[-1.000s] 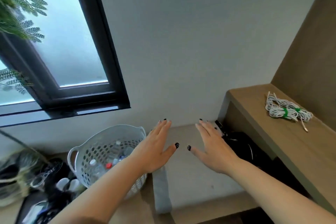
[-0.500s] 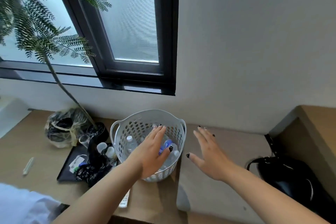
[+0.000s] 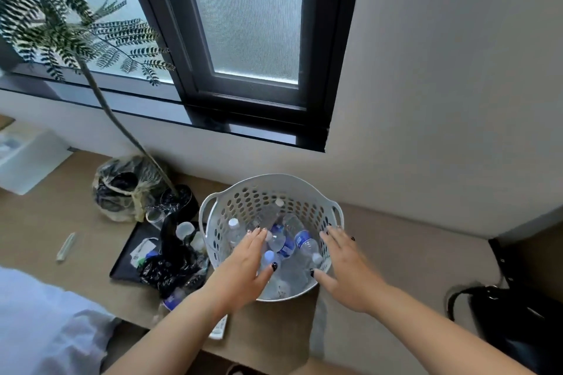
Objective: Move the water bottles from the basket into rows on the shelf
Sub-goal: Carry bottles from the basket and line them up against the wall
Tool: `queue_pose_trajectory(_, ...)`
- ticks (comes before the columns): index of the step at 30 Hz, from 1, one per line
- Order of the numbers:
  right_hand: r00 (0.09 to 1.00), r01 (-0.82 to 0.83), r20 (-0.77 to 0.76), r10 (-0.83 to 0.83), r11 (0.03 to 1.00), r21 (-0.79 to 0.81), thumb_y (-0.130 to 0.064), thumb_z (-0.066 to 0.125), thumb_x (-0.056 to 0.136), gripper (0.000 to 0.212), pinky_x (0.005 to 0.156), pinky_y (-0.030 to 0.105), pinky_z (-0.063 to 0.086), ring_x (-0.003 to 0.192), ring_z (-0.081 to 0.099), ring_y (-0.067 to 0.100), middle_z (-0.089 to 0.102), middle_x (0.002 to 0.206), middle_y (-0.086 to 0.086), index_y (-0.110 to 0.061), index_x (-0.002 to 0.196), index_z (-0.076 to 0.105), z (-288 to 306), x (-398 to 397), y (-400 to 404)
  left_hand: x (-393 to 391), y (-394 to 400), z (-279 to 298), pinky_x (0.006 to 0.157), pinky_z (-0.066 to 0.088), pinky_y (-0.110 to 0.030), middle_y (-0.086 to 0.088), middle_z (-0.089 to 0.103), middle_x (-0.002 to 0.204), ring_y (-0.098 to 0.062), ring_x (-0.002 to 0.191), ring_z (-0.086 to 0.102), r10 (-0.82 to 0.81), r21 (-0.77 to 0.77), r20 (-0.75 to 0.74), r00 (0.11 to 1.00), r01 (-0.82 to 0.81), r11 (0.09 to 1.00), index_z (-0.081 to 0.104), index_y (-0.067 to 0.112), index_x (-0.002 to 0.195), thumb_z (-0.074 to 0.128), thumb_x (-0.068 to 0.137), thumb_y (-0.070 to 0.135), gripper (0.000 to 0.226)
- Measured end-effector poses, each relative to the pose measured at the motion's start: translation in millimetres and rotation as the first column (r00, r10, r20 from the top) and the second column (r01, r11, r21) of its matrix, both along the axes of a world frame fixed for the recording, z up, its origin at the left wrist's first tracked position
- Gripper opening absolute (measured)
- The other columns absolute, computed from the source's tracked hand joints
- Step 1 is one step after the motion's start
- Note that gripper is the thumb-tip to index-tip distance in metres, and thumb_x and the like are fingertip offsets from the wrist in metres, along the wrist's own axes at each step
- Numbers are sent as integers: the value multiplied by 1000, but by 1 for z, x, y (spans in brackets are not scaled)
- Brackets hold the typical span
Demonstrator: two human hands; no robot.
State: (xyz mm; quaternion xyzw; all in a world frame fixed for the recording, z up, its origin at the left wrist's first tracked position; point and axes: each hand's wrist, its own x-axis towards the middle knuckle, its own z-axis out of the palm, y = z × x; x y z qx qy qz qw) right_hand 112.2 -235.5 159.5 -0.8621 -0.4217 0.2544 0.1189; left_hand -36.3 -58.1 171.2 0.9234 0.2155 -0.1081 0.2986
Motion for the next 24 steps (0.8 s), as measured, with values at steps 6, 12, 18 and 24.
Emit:
queue_pose_trajectory(6,995,96,-36,-97,994,-44,-45,46,96,79,119,29,-3,150,-7,18,-6,163,2,-16,155,2,-30,-4,38,6,47,-31,117,1,-23,8,-7,163,-6,148,-8,-75,-34,-82,994,72,997,-6,21,155,38,101,41,72)
queue_pose_trajectory(12,950,267,-144,-275,961,-75,-41,49,96,78,120,32,3,150,-4,18,-4,163,2,-16,154,4,-79,-13,76,10,95,-57,112,-3,-15,11,-5,162,-3,148,-5,-161,-57,-88,983,156,986,-4,21,155,39,101,41,72)
queue_pose_trajectory(18,814,479,-303,-496,868,-135,-38,52,94,77,119,37,17,149,9,19,3,163,0,-13,154,12,-123,-16,111,16,124,-87,117,2,-21,7,-1,163,-7,149,-3,-202,-111,-121,972,189,976,0,20,155,41,100,38,71)
queue_pose_trajectory(24,787,505,-279,-550,834,-221,-35,55,92,67,112,36,30,139,31,26,25,154,8,-9,147,27,-166,3,141,37,130,-134,120,8,-27,5,4,163,-9,149,1,-151,-194,-130,980,125,973,5,18,155,44,99,36,71)
